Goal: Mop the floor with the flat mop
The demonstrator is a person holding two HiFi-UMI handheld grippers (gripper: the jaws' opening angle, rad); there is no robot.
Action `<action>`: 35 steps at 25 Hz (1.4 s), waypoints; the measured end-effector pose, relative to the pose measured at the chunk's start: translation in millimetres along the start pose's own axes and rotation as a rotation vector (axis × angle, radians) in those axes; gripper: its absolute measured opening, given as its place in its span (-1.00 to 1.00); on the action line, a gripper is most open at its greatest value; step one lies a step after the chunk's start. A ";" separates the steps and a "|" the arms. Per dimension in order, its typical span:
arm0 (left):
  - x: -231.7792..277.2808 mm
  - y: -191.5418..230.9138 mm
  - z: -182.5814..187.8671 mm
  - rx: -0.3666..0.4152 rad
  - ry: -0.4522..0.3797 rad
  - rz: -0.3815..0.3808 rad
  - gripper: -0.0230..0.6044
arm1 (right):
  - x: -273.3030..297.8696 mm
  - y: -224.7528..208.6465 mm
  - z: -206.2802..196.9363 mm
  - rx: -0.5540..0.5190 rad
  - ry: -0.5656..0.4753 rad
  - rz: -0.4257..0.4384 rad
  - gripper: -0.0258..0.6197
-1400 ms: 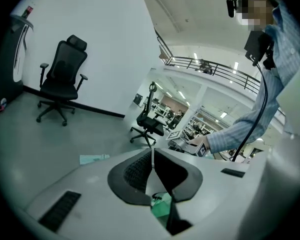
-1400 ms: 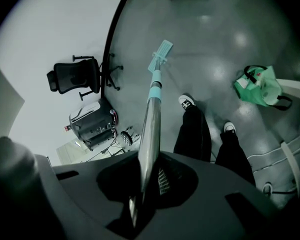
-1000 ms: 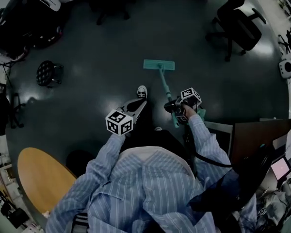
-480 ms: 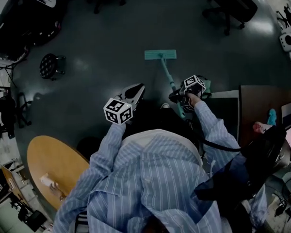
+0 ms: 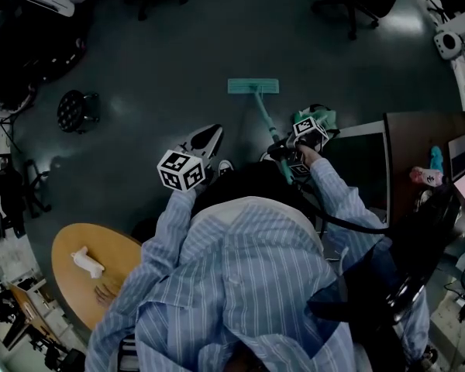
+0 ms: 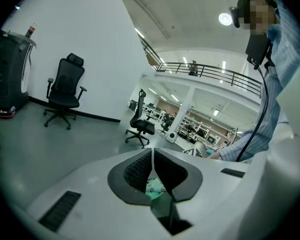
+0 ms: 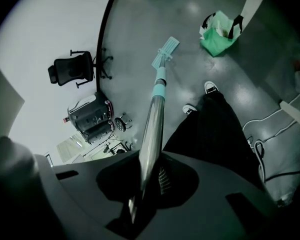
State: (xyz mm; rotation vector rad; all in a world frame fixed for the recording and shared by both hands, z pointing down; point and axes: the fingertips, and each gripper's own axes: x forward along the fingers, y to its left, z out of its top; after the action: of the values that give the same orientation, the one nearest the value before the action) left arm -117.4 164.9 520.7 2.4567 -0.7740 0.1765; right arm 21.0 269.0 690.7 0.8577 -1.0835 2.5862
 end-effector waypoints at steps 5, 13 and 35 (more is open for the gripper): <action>-15.8 15.6 2.9 -0.025 -0.015 -0.020 -0.88 | 16.7 -3.1 -21.6 0.011 -0.011 0.005 -0.71; -20.2 17.4 3.3 -0.019 -0.009 -0.075 -0.88 | 3.8 -7.6 -54.3 0.027 0.006 0.015 -0.71; -47.2 24.5 -17.9 -0.007 0.001 -0.119 -0.88 | 21.8 -11.9 -86.2 -0.005 0.008 0.033 -0.69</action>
State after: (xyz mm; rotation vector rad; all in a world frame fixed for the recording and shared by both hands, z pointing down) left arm -169.5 181.1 534.0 2.4876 -0.6243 0.1297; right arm -29.3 337.7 662.1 0.8353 -1.1106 2.6099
